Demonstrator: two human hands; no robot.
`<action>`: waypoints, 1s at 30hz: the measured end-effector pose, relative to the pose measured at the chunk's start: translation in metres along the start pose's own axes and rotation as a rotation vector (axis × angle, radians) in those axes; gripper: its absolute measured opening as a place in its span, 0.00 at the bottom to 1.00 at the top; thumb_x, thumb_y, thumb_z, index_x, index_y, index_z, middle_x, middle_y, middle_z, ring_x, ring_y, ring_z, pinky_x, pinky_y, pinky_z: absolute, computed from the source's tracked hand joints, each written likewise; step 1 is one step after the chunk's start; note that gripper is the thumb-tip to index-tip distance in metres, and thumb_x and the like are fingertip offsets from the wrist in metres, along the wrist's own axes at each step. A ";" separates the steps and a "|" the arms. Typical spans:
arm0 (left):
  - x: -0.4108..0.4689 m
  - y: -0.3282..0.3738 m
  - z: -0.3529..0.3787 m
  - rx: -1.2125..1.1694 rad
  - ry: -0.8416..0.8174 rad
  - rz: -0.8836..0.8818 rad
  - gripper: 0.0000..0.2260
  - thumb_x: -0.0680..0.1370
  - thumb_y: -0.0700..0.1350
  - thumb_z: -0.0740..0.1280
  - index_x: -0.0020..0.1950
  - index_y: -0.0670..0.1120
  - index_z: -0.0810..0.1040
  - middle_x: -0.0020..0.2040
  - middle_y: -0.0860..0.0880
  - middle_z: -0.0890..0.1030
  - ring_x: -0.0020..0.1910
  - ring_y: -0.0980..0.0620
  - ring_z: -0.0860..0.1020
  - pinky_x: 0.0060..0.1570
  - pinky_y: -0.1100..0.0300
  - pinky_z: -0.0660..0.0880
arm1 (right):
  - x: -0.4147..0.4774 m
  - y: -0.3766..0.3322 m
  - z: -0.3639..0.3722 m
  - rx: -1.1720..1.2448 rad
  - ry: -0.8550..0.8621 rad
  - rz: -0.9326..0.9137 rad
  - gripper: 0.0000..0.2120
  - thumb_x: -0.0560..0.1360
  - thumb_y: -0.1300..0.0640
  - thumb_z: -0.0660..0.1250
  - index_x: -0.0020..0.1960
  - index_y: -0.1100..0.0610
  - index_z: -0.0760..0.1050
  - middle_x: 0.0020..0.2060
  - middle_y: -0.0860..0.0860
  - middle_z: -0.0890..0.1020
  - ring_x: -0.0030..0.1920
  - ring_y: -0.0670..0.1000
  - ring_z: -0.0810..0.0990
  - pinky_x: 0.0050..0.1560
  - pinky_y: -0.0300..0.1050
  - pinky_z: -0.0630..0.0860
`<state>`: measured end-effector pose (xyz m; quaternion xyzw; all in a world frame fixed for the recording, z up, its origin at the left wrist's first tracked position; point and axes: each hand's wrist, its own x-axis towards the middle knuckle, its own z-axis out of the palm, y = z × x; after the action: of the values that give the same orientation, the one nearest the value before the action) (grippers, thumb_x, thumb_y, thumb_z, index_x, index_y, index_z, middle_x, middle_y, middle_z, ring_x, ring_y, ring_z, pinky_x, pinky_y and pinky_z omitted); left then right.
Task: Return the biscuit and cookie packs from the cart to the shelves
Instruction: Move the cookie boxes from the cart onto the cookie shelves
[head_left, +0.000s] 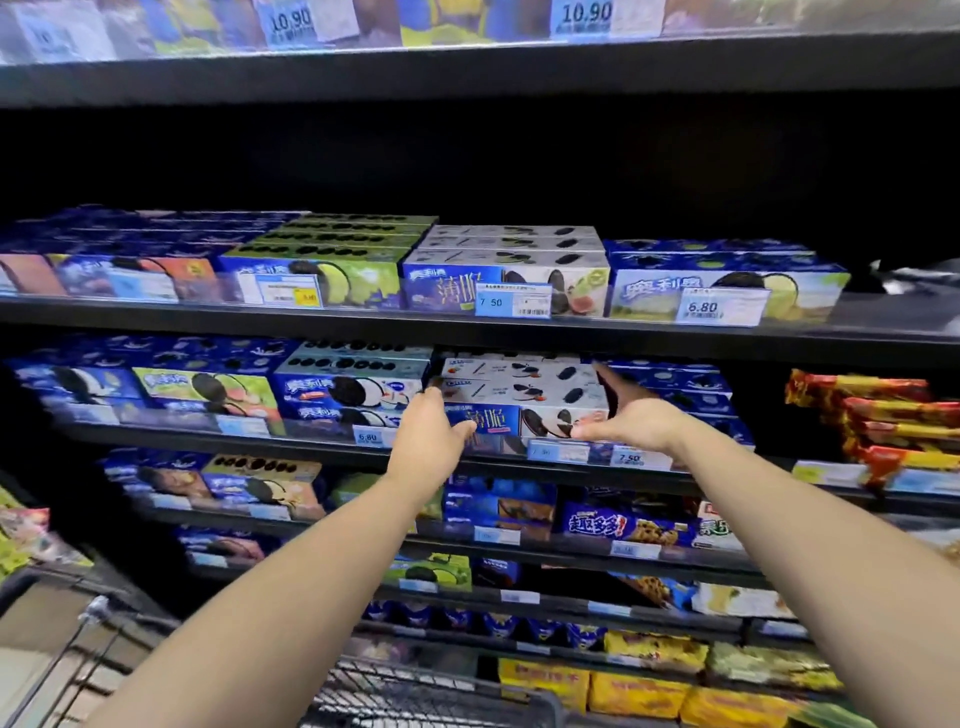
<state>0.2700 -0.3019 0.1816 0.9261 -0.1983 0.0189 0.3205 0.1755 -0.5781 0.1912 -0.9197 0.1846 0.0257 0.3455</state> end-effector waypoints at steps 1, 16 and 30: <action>-0.002 0.001 0.001 0.059 0.048 0.023 0.20 0.78 0.50 0.72 0.63 0.41 0.70 0.61 0.42 0.73 0.62 0.41 0.72 0.60 0.51 0.70 | 0.002 -0.002 0.002 0.002 0.009 -0.007 0.60 0.62 0.35 0.80 0.81 0.39 0.45 0.80 0.48 0.60 0.76 0.53 0.65 0.68 0.42 0.66; -0.019 -0.012 0.004 0.094 -0.008 0.231 0.14 0.82 0.43 0.64 0.67 0.43 0.74 0.63 0.46 0.74 0.61 0.44 0.73 0.60 0.49 0.73 | -0.029 -0.023 0.036 -0.175 0.320 -0.012 0.40 0.73 0.39 0.73 0.79 0.49 0.61 0.63 0.58 0.80 0.63 0.61 0.78 0.60 0.52 0.76; -0.105 -0.085 0.011 0.183 -0.299 0.325 0.09 0.81 0.47 0.64 0.59 0.47 0.77 0.58 0.46 0.77 0.58 0.43 0.77 0.58 0.48 0.75 | -0.134 -0.029 0.157 -0.220 0.432 0.036 0.13 0.79 0.48 0.68 0.59 0.53 0.82 0.55 0.53 0.83 0.59 0.58 0.77 0.59 0.53 0.74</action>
<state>0.2045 -0.2102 0.1053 0.8996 -0.3876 -0.0494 0.1950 0.0734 -0.4138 0.1136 -0.9325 0.2669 -0.1456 0.1952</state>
